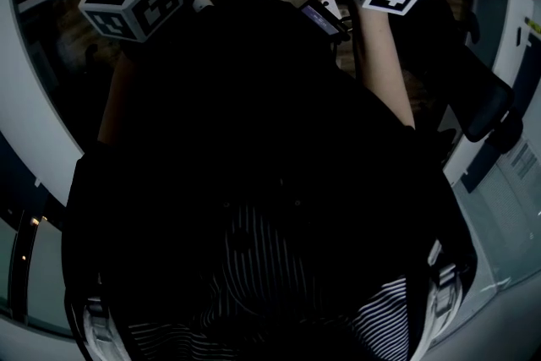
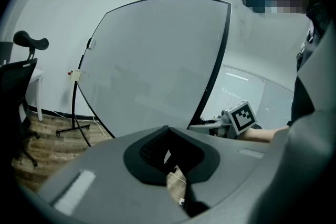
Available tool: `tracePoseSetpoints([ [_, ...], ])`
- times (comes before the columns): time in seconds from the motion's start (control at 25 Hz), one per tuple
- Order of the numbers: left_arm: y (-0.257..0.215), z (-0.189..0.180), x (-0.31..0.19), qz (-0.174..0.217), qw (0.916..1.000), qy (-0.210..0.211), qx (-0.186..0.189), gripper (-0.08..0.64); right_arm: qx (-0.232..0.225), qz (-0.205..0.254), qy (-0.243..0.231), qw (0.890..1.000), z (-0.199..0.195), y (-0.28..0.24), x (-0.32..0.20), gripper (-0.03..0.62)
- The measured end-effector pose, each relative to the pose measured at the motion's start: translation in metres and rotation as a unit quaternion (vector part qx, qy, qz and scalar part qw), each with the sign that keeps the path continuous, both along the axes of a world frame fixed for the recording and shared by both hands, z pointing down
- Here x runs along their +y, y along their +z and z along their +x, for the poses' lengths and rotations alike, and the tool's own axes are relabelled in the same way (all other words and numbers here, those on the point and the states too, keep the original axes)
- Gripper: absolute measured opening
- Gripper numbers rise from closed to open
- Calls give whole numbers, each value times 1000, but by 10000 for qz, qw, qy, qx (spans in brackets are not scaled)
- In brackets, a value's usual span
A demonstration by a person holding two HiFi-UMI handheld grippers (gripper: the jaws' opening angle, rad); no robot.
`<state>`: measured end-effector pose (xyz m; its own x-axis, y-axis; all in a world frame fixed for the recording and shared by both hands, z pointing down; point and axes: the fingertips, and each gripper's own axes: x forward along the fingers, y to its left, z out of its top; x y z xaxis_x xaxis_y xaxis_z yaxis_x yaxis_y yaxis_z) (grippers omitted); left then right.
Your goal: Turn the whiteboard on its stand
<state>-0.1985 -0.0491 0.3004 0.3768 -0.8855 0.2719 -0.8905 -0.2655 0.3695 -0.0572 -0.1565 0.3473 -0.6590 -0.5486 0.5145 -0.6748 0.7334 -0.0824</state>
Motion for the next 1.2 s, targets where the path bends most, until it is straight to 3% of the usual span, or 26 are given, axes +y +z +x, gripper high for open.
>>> tracePoseSetpoints([
  [0.24, -2, -20, 30, 67, 9998, 191, 10, 3, 93, -29, -147, 9998, -41, 0, 56, 196],
  [0.6, -6, -32, 29, 181, 9993, 329, -39, 5, 101, 5, -899, 9959, -92, -1, 92, 190],
  [0.96, -11, -53, 35, 223, 9992, 308, -76, 3, -6, 35, -856, 9963, -110, -4, 70, 189],
  [1.2, -9, -41, 26, 244, 9991, 339, -2, 3, -18, 29, -597, 9982, -77, -2, 39, 190],
])
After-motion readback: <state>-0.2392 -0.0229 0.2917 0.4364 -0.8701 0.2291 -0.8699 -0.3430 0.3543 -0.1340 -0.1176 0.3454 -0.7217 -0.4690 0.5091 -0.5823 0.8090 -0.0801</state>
